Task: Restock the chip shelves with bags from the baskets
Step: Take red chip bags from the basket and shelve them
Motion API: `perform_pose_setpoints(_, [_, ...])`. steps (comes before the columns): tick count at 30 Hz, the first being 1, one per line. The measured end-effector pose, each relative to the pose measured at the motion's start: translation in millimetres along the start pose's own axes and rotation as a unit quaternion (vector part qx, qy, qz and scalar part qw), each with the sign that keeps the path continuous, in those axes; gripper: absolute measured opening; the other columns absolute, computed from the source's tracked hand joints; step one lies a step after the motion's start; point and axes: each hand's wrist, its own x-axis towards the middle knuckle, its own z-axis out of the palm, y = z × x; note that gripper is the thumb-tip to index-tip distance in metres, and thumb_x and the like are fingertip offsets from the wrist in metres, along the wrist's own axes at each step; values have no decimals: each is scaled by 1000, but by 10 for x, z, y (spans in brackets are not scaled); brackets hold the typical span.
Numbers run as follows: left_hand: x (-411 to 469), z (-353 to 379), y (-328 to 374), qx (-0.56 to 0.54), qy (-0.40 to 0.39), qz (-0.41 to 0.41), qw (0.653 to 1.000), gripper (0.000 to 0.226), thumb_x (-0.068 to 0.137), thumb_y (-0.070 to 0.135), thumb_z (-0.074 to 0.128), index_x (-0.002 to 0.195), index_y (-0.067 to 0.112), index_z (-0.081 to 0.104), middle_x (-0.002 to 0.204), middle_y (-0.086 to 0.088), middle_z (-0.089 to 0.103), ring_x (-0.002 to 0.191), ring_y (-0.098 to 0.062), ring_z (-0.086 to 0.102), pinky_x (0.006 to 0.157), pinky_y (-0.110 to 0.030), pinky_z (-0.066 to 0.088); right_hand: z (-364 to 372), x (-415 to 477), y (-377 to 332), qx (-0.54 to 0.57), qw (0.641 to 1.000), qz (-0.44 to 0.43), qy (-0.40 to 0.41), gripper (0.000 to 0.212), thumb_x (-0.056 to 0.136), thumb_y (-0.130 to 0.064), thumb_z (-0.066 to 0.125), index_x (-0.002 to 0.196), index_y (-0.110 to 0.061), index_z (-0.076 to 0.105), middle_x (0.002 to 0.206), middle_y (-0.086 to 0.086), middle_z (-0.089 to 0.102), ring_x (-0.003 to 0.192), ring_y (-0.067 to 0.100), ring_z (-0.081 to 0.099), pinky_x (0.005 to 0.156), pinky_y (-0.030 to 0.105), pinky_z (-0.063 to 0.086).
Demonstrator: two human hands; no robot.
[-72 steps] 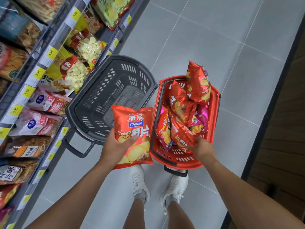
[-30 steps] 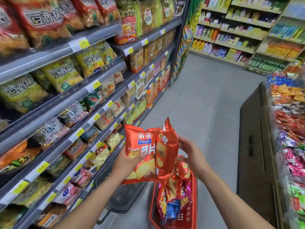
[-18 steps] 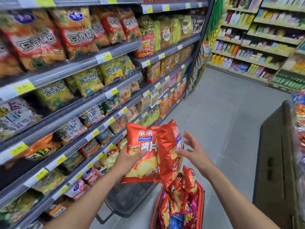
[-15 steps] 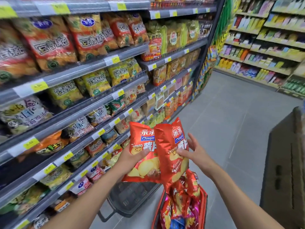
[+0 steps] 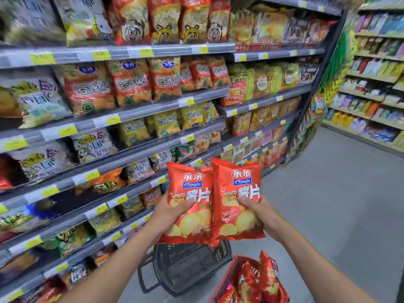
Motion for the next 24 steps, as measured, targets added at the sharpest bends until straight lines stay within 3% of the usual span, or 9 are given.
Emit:
perform_pose_setpoints(4, [-226, -256, 43, -8, 49, 17, 999, 60, 73, 40, 92, 123, 22, 65, 102, 6, 81, 90, -17, 79, 74, -31, 62, 299, 15, -107, -13, 1000, -14, -2, 92, 47, -57, 98, 123, -20, 62, 109, 6, 78, 99, 30, 76, 96, 54, 57])
perform_pose_setpoints(9, [-502, -717, 82, -7, 113, 28, 993, 85, 55, 58, 94, 126, 24, 64, 110, 1, 80, 95, -21, 79, 84, -44, 63, 818, 58, -248, -51, 997, -53, -37, 60, 64, -44, 89, 116, -24, 64, 104, 0, 79, 90, 19, 77, 83, 39, 61])
perform_pose_setpoints(11, [-665, -941, 99, -1, 144, 30, 989, 77, 62, 54, 96, 126, 27, 63, 109, 3, 80, 94, -20, 79, 87, -46, 63, 1087, 53, -289, -66, 994, -69, -55, 48, 73, -35, 87, 114, -25, 64, 103, -1, 78, 88, 15, 77, 77, 32, 60])
perform_pose_setpoints(13, [-856, -1188, 99, 2, 175, 32, 984, 64, 70, 45, 92, 124, 28, 63, 106, 5, 81, 93, -17, 79, 87, -43, 63, 1369, 46, -295, -73, 992, -76, -75, 46, 76, -31, 87, 115, -25, 63, 106, 1, 78, 91, 17, 76, 82, 36, 61])
perform_pose_setpoints(16, [-1203, -1610, 74, 2, 219, 31, 975, 70, 66, 51, 92, 126, 30, 62, 107, 6, 80, 94, -16, 78, 91, -46, 62, 1853, -15, -310, -83, 988, -84, -104, 40, 79, -26, 86, 111, -24, 62, 105, 2, 77, 89, 18, 76, 78, 33, 60])
perform_pose_setpoints(19, [-1630, -2072, 12, 0, 262, 36, 964, 84, 55, 64, 94, 126, 31, 63, 109, 5, 80, 98, -18, 78, 93, -50, 61, 2400, -136, -274, -87, 982, -86, -141, 47, 74, -30, 87, 113, -24, 62, 104, -2, 76, 86, 13, 76, 69, 25, 57])
perform_pose_setpoints(22, [-2095, -2513, -52, 3, 305, 35, 952, 73, 63, 55, 95, 125, 29, 64, 106, 5, 80, 95, -16, 78, 92, -46, 61, 2955, -298, -196, -98, 978, -78, -169, 61, 68, -39, 90, 119, -23, 60, 108, -1, 75, 94, 17, 74, 75, 31, 58])
perform_pose_setpoints(24, [-2414, -2800, -99, -1, 334, 32, 942, 66, 69, 49, 94, 125, 28, 64, 106, 5, 80, 94, -16, 78, 92, -46, 61, 3333, -454, -155, -118, 973, -80, -183, 80, 55, -56, 93, 121, -25, 60, 109, -2, 76, 96, 18, 74, 84, 38, 60])
